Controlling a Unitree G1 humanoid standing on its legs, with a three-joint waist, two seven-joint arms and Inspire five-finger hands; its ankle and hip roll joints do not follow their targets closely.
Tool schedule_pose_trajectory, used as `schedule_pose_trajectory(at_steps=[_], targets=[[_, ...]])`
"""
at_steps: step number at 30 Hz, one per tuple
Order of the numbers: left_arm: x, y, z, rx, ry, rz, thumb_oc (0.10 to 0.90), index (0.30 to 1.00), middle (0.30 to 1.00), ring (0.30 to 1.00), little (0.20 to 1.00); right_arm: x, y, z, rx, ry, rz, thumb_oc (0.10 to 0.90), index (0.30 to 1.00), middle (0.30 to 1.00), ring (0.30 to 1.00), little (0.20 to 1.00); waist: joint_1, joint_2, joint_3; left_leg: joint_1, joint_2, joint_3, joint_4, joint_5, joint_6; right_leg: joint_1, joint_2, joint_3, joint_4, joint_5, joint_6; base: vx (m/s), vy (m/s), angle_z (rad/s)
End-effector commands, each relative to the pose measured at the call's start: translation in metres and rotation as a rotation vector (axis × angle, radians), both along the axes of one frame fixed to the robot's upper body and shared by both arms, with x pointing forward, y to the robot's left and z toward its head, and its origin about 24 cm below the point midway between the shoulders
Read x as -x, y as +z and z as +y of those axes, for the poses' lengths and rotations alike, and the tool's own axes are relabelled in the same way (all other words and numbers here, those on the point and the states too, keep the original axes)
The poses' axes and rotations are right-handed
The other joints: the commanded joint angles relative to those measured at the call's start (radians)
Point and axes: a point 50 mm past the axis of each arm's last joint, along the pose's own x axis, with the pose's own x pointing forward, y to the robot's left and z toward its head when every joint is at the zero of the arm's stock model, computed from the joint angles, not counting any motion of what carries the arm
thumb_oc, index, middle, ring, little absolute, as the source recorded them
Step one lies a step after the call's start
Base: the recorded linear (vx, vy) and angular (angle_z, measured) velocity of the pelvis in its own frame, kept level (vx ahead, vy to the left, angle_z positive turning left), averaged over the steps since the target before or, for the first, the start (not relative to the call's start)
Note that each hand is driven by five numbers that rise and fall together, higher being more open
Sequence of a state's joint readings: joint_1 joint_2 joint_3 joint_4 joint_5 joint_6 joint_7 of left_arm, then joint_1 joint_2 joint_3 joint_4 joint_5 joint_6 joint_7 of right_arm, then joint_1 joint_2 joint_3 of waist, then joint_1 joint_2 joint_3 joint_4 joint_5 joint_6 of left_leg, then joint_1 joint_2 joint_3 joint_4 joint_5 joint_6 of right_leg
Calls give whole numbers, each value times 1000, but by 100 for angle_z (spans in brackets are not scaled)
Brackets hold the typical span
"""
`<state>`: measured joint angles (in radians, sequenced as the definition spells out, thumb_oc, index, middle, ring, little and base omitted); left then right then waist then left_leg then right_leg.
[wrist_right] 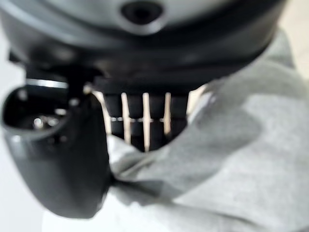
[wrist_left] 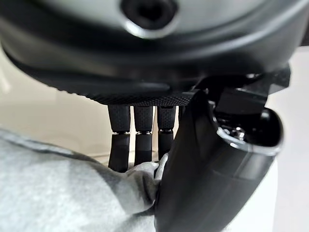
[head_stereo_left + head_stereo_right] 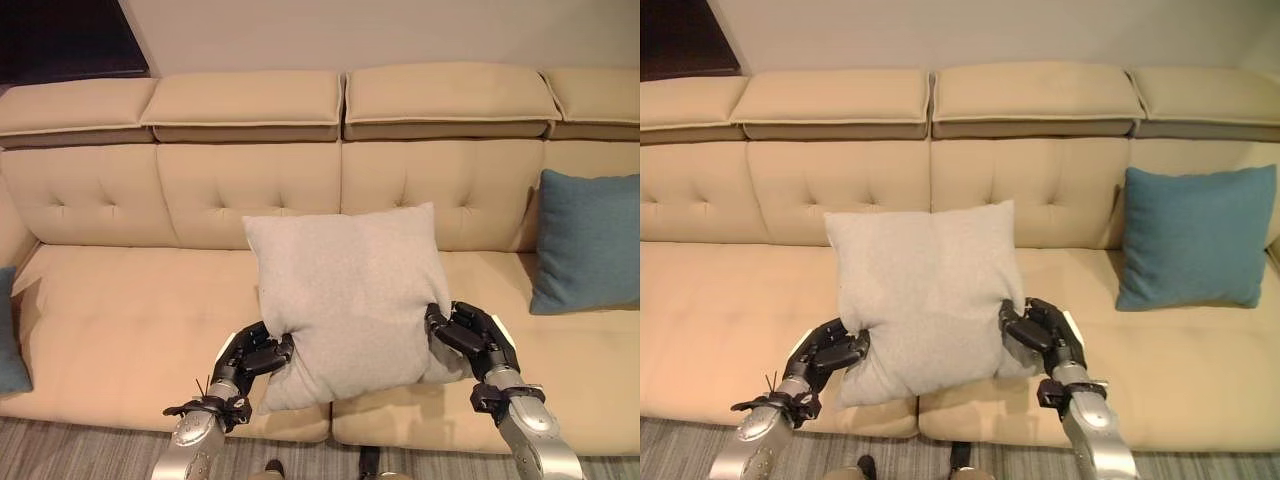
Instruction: Pick up all the scattered cushions and arrange them neatly on the sofa.
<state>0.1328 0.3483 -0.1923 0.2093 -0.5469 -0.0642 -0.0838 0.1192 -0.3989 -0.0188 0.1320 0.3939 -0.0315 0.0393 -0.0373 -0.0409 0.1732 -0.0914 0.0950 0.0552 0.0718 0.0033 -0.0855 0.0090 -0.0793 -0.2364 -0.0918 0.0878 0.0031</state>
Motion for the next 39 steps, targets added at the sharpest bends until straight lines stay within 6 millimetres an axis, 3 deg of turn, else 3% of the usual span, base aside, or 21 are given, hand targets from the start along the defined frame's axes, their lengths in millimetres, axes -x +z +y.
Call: schedule_pose_trajectory(at_steps=[1, 7, 17, 21, 22, 27, 29, 30, 31, 32, 39], targets=[[-32, 70, -27, 51, -164, -387, 400, 300, 300, 300, 300, -29, 67, 43, -93, 191, -394, 400, 300, 300, 300, 300, 18, -10, -84, 13, -12, -12, 48, -47, 4, 54, -17, 10, 69, -135, 89, 179, 92, -33], [-25, 68, -18, 31, -138, -370, 400, 300, 300, 300, 300, -27, 62, 47, -104, 188, -375, 400, 300, 300, 300, 300, 30, -12, -116, 96, -28, 8, -4, -71, 26, 81, -26, 33, 87, -149, 100, 151, 107, -26], [-36, 92, -13, -32, -75, -491, 400, 300, 300, 300, 300, -35, 74, 49, 34, 131, -444, 400, 300, 300, 300, 300, 30, -2, -113, 94, -48, 35, -31, -87, 48, 46, -51, 46, 104, -149, 123, 28, 54, 1], [-64, 139, -34, -76, -42, -723, 400, 300, 300, 300, 300, -57, 123, 69, 168, 92, -692, 400, 300, 300, 300, 300, 24, 16, -41, -45, -44, 29, -31, -60, 50, -117, -59, 63, 116, -113, 125, -264, 19, -4], [-65, 140, -34, -76, -41, -726, 400, 300, 300, 300, 300, -58, 124, 69, 169, 91, -694, 400, 300, 300, 300, 300, 24, 16, -43, -51, -44, 29, -30, -60, 50, -124, -59, 63, 117, -113, 124, -198, -14, -8], [-90, 203, -64, -82, 5, -988, 400, 300, 300, 300, 300, -74, 183, 97, 249, 48, -965, 400, 300, 300, 300, 300, 23, 13, -18, -195, -42, 17, -20, -21, 44, -265, -65, 59, 130, -76, 122, -151, -21, -2], [-97, 225, -73, -112, 27, -1076, 400, 300, 300, 300, 300, -79, 201, 102, 308, 16, -1041, 400, 300, 300, 300, 300, 24, 15, -13, -231, -41, 11, -16, -14, 39, -300, -68, 60, 136, -71, 122, -79, -15, -5], [-97, 225, -73, -112, 28, -1079, 400, 300, 300, 300, 300, -79, 202, 102, 309, 15, -1044, 400, 300, 300, 300, 300, 24, 15, -13, -234, -41, 11, -15, -14, 40, -303, -68, 60, 138, -71, 122, -95, -4, -5], [-102, 249, -81, -134, 57, -1170, 400, 300, 300, 300, 300, -83, 224, 107, 372, -30, -1141, 400, 300, 300, 300, 300, 26, 17, -5, -270, -44, 5, -15, -4, 37, -340, -71, 61, 139, -62, 123, -88, -1, -4], [-104, 261, -85, -137, 69, -1213, 400, 300, 300, 300, 300, -85, 234, 108, 394, -55, -1181, 400, 300, 300, 300, 300, 26, 18, 0, -289, -45, 2, -11, 1, 35, -357, -73, 60, 141, -59, 123, -102, -6, -5], [-119, 318, -103, -182, 143, -1355, 400, 300, 300, 300, 300, -92, 291, 124, 460, -154, -1371, 400, 300, 300, 300, 300, 27, 26, 25, -400, -48, -16, 8, 28, 26, -469, -82, 67, 160, -44, 123, -54, -5, 0]])
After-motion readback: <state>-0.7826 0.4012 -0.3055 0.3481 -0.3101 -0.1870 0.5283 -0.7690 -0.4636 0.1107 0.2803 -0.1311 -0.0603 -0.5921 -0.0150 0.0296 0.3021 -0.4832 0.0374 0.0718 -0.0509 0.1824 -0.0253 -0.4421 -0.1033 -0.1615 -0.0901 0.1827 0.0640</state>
